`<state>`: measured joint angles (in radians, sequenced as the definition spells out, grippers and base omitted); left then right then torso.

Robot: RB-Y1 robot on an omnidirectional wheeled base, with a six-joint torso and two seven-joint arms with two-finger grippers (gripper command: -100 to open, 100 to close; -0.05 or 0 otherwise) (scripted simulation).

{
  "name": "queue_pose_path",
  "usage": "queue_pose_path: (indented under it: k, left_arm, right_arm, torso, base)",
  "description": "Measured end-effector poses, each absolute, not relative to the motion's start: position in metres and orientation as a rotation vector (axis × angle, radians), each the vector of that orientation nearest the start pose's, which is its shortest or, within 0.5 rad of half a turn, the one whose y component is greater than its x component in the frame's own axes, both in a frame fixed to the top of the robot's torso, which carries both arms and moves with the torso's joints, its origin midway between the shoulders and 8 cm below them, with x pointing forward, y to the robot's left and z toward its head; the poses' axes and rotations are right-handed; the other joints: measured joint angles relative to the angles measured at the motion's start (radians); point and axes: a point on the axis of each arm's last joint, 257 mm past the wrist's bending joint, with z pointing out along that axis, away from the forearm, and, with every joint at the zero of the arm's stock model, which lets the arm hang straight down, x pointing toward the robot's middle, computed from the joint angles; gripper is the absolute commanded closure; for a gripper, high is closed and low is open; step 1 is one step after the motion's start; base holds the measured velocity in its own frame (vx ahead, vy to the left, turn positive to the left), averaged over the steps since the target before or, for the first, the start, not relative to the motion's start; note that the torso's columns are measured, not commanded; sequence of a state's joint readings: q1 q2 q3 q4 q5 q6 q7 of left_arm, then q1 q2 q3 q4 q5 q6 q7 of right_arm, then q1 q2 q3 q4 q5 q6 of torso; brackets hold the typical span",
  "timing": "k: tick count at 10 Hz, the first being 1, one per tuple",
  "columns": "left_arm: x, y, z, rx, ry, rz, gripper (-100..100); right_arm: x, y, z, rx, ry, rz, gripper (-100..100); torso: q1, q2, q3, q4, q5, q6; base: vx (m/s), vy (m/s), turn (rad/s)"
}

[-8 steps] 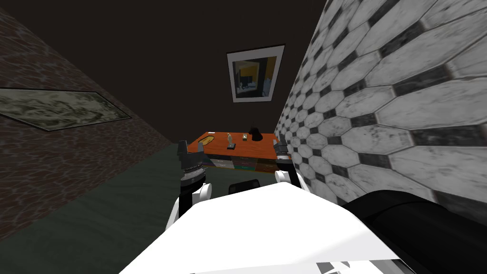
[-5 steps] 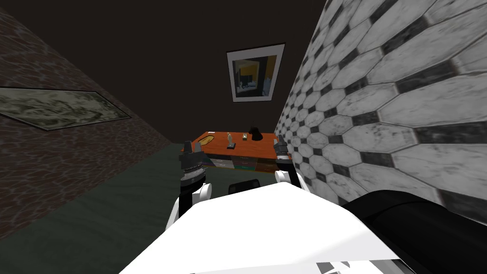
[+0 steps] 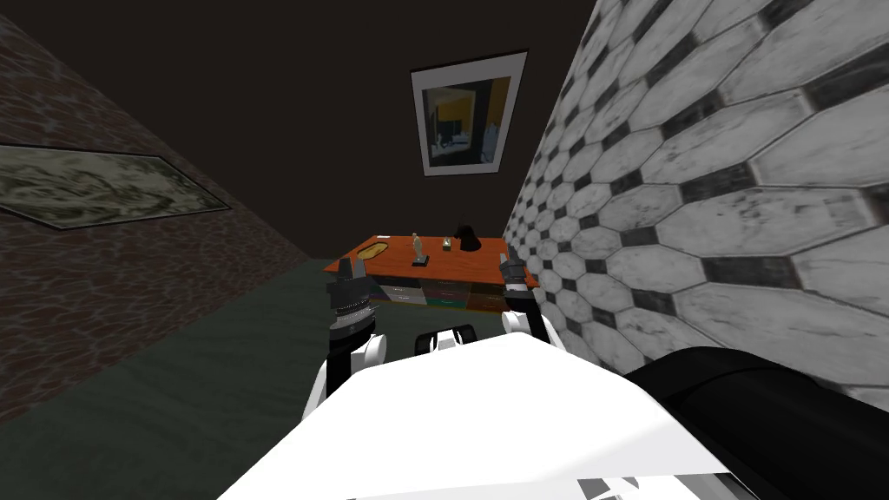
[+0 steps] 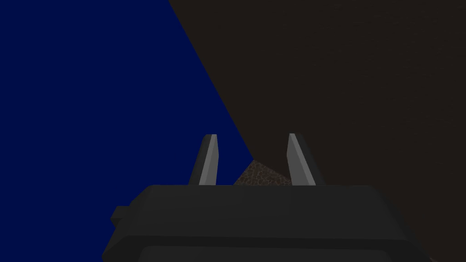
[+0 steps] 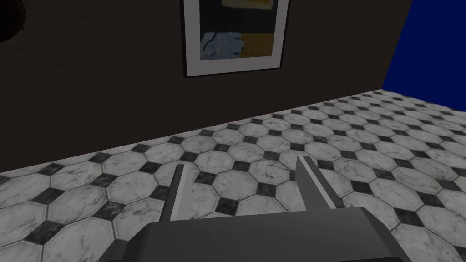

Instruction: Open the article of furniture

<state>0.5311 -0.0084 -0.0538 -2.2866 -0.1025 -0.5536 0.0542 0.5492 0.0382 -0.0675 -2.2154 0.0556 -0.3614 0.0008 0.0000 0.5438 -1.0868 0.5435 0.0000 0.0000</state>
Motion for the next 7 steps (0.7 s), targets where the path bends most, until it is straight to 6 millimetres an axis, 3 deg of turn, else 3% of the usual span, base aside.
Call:
queue_pose_path:
  k: [1,2,4,7]
  left_arm:
    - [0.335,0.251,0.026,-0.599,0.634,-1.342,0]
    - [0.335,0.251,0.026,-0.599,0.634,-1.342,0]
    - [0.336,0.251,0.026,-0.6,0.634,-1.342,0]
    - [0.336,0.251,0.026,-0.6,0.634,-1.342,0]
  right_arm:
    - [0.364,-0.317,-0.05,0.846,0.771,1.115,0]
    - [0.364,-0.317,-0.05,0.846,0.771,1.115,-100]
    - [0.37,-0.311,-0.066,0.822,0.864,1.088,-100]
    - [0.383,-0.308,-0.101,0.805,1.01,1.025,-100]
  torso:
    - [0.0,0.074,-0.148,0.074,0.0,0.0]
    - [0.0,0.148,-0.295,0.148,0.0,0.0]
    - [0.001,0.19,-0.384,0.19,0.0,0.0]
    - [0.0,0.194,-0.389,0.194,0.0,0.0]
  base:
    - [0.0,0.0,0.0]
    - [0.012,0.013,0.08]
    - [0.015,0.031,0.127]
    - [0.019,0.033,0.129]
